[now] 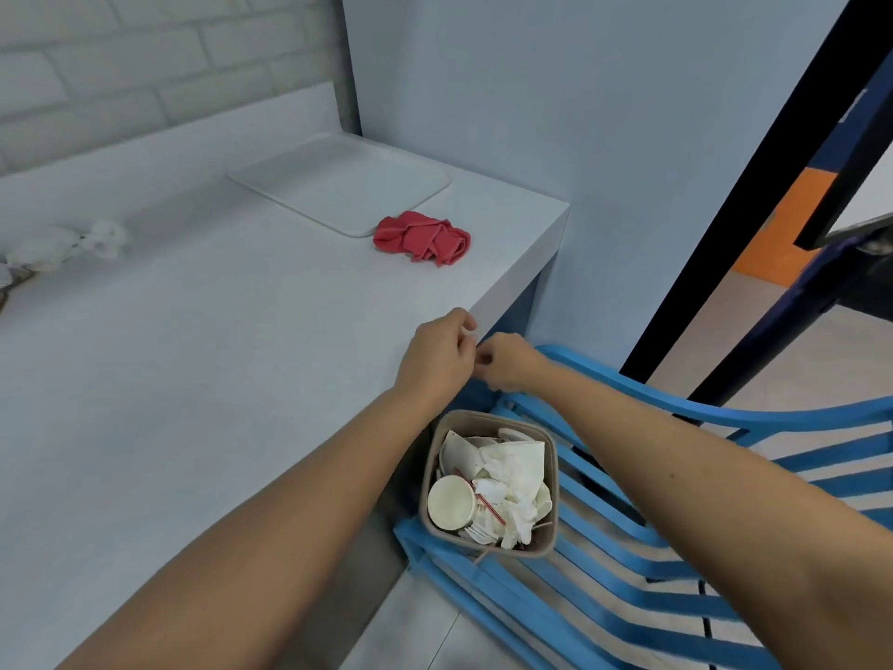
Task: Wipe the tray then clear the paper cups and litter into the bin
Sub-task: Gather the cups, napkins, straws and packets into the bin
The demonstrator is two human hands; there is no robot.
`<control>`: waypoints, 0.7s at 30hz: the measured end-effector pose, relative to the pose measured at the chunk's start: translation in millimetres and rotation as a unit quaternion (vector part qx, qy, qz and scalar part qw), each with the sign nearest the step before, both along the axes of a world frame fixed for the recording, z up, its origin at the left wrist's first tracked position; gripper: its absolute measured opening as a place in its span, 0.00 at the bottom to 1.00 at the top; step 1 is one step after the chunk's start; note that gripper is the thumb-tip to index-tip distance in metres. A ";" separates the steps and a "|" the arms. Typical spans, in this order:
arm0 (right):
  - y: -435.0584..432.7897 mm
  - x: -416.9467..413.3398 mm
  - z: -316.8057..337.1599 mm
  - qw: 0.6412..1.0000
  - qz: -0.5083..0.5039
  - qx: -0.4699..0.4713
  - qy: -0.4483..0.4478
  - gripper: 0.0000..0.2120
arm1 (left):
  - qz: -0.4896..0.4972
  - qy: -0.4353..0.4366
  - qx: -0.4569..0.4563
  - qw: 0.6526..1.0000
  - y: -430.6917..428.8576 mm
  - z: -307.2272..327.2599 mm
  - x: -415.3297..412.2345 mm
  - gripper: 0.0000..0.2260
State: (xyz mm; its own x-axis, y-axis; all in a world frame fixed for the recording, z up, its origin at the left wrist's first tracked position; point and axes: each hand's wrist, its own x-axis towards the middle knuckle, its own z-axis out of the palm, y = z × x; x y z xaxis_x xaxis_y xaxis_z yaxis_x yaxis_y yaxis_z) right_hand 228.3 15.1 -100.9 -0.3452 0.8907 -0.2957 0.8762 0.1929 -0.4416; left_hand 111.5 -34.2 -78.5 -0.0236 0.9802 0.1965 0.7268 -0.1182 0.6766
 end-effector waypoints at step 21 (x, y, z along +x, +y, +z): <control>16.1 -238.7 101.1 0.986 0.139 0.088 0.010 0.11 | 0.277 0.085 -0.023 0.957 -8.8 55.2 -284.3 0.09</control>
State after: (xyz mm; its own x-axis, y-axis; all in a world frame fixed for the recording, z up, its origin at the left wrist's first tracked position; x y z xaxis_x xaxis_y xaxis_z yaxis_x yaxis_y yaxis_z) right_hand -10.4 31.1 0.2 -0.5872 0.7980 -0.1356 0.7704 0.4995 -0.3963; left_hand -172.8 -42.9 -23.3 -0.5133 0.8347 0.1997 0.7693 0.3443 0.5382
